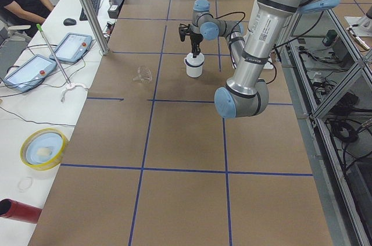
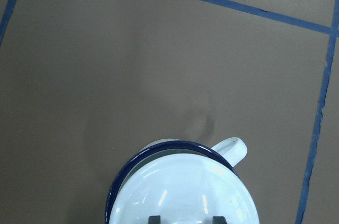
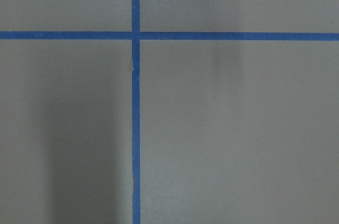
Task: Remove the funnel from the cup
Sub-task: 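Lower the white lid onto the mug opening with the left gripper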
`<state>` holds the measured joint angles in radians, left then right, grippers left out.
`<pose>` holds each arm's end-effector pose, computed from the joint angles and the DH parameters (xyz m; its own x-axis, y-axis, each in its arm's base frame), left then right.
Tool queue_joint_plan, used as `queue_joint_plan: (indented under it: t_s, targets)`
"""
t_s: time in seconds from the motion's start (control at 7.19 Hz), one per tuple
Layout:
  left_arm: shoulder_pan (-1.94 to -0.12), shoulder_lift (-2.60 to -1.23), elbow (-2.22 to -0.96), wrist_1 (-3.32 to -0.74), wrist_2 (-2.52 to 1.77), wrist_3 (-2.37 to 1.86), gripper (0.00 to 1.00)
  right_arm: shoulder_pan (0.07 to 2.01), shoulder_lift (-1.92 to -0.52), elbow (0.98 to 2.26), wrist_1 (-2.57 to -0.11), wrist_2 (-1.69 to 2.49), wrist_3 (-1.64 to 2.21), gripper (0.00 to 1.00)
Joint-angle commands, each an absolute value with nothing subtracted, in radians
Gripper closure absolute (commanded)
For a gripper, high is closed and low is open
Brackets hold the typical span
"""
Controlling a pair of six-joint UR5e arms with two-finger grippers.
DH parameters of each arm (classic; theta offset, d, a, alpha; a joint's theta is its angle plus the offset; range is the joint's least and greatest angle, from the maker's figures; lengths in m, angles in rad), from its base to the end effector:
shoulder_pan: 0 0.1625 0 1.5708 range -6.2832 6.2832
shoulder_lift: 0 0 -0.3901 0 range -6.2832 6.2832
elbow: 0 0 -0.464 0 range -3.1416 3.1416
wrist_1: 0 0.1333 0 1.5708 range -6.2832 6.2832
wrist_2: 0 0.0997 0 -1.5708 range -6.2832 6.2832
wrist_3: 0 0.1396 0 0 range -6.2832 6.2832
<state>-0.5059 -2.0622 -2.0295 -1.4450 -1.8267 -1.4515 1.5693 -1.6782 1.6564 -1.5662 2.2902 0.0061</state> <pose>0.4955 -0.3865 0.1475 0.6262 -0.2153 -0.7493 0.2334 0.9688 -0.0833 0.0405 -0.5200 0.6672 0.7522 0.0163 0.6587 -0.0031 0.9998 -0.0212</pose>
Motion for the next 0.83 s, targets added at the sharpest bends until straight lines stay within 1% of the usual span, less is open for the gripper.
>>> queue_joint_plan:
  t_s: [0.0, 0.7]
  targets:
    - [-0.505, -2.063, -2.032, -1.442, -1.818, -1.453, 0.0, 1.569, -1.678, 1.657, -1.566, 2.29, 0.006, 0.0]
    - [-0.506, -2.066, -2.04, -1.437, -1.819, -1.453, 0.0, 1.569, -1.678, 1.657, -1.566, 2.29, 0.006, 0.0]
